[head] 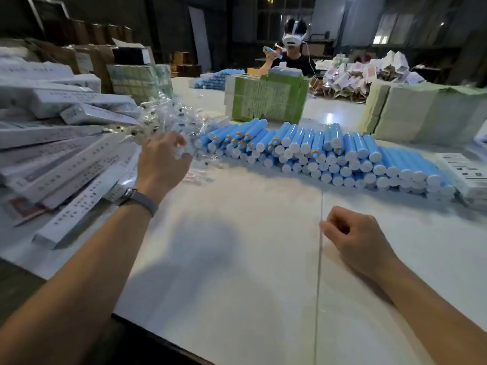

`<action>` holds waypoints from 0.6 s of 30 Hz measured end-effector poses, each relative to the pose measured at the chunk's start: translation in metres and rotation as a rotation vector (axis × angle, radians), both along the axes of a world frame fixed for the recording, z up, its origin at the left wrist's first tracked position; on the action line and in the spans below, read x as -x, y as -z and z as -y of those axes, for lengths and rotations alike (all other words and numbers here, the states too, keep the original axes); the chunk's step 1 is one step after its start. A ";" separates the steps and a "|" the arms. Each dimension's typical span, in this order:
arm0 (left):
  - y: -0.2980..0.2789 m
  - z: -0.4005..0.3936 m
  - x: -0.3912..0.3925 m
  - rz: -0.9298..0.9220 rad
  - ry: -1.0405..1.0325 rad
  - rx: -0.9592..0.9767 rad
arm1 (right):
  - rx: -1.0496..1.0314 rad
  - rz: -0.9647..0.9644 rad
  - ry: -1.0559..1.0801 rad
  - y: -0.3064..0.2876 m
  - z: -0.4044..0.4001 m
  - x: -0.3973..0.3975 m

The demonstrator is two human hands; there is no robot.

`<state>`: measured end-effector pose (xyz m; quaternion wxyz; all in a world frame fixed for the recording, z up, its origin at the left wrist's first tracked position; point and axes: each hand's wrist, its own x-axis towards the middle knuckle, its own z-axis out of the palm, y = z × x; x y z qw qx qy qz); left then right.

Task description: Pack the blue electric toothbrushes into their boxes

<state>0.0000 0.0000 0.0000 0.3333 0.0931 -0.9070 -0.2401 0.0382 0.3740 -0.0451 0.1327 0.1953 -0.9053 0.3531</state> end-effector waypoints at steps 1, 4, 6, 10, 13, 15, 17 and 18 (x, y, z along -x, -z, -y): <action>0.001 0.013 -0.003 0.015 -0.106 0.054 | -0.021 -0.011 -0.016 0.003 -0.001 0.000; 0.007 0.039 -0.013 0.134 -0.304 0.133 | -0.068 -0.009 -0.044 0.003 -0.004 -0.001; 0.011 0.043 -0.014 0.180 -0.326 0.166 | -0.082 -0.009 -0.067 0.002 -0.002 0.000; 0.015 0.044 -0.014 0.174 -0.285 0.158 | -0.096 -0.017 -0.088 0.002 0.000 0.002; 0.019 0.045 -0.016 0.304 -0.328 0.233 | -0.110 -0.020 -0.096 0.003 0.001 0.003; 0.019 0.045 -0.017 0.366 -0.368 0.294 | -0.118 -0.015 -0.100 0.003 0.002 0.002; 0.019 0.046 -0.018 0.370 -0.387 0.309 | -0.124 -0.010 -0.102 0.004 0.001 0.004; 0.019 0.047 -0.019 0.368 -0.385 0.306 | -0.126 -0.013 -0.108 0.004 0.001 0.004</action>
